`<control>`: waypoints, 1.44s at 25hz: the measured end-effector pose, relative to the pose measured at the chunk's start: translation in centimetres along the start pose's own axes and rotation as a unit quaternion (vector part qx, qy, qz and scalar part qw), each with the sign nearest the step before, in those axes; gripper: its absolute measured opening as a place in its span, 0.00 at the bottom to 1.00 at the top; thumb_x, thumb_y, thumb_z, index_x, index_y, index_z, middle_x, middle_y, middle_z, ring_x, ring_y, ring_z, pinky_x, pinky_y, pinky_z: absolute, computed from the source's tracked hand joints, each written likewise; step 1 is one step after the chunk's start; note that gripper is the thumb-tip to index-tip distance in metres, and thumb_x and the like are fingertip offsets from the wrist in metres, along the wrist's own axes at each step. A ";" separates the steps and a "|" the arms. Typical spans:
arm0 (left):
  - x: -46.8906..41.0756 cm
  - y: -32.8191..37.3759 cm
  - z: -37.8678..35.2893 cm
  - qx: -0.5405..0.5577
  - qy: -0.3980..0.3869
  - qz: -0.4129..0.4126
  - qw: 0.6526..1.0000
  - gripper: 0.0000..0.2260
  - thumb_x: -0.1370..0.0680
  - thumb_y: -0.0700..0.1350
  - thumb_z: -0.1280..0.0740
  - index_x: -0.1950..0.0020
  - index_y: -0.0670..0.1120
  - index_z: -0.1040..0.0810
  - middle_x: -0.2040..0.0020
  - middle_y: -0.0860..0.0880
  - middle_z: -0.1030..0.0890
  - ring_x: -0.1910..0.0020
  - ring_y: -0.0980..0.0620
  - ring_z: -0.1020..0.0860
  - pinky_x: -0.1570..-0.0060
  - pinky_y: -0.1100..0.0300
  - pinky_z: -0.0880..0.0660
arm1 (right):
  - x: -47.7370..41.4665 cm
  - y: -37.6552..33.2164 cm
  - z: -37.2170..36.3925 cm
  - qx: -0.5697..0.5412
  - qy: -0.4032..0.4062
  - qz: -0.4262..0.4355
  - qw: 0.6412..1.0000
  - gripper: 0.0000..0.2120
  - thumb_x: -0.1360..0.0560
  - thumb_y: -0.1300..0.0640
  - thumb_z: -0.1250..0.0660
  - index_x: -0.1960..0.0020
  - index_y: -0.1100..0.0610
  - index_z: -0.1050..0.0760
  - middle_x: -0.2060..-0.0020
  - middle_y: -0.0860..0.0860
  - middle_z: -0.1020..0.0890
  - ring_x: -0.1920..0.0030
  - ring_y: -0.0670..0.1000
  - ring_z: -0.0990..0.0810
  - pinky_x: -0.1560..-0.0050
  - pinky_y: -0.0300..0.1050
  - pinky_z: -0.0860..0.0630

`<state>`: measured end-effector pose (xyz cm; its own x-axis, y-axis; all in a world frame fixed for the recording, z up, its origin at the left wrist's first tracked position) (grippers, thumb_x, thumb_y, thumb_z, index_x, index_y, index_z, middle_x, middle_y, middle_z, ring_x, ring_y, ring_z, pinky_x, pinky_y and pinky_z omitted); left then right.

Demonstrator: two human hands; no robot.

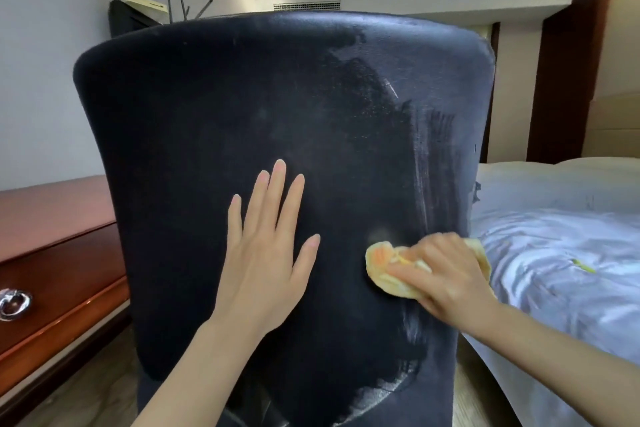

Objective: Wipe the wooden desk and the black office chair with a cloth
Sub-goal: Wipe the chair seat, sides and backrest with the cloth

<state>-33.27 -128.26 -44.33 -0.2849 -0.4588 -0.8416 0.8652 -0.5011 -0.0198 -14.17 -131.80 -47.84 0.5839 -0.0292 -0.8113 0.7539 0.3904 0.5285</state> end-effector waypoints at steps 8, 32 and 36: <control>-2.2 3.5 -3.4 -0.013 -0.060 0.016 0.998 0.33 0.22 0.58 0.56 0.28 0.52 0.76 0.28 0.46 0.77 0.28 0.45 0.73 0.27 0.44 0.59 | 10.1 -3.7 -2.6 0.059 -0.187 0.193 0.961 0.13 0.25 0.64 0.43 0.59 0.49 0.24 0.70 0.47 0.30 0.70 0.49 0.32 0.63 0.41 0.38; -10.9 4.4 7.7 -0.136 0.137 -0.087 0.977 0.25 0.29 0.44 0.40 0.33 0.38 0.30 0.38 0.39 0.27 0.38 0.38 0.30 0.35 0.42 0.37 | -18.3 6.8 4.4 -0.030 0.285 -0.241 0.927 0.14 0.32 0.65 0.36 0.48 0.62 0.19 0.54 0.59 0.20 0.57 0.61 0.24 0.57 0.54 0.27; -15.7 2.1 10.3 -0.076 0.147 -0.027 0.986 0.24 0.22 0.45 0.40 0.28 0.37 0.37 0.32 0.39 0.32 0.31 0.39 0.37 0.30 0.41 0.42 | -18.3 6.7 4.2 0.047 0.255 -0.145 0.955 0.11 0.31 0.67 0.30 0.49 0.60 0.18 0.56 0.58 0.18 0.62 0.59 0.23 0.62 0.52 0.27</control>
<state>-31.23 -129.67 -25.55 -0.2189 -0.1907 -0.9569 0.9108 -0.3919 -0.1302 -18.59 -132.54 -28.39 0.1411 0.3376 -0.9307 0.8993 0.3494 0.2631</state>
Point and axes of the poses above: each hand's wrist, its own x-axis away from the middle knuckle, its own z-axis out of the back of the hand, y = z × x, the point moved 8 cm from there along -x, towards the middle knuckle
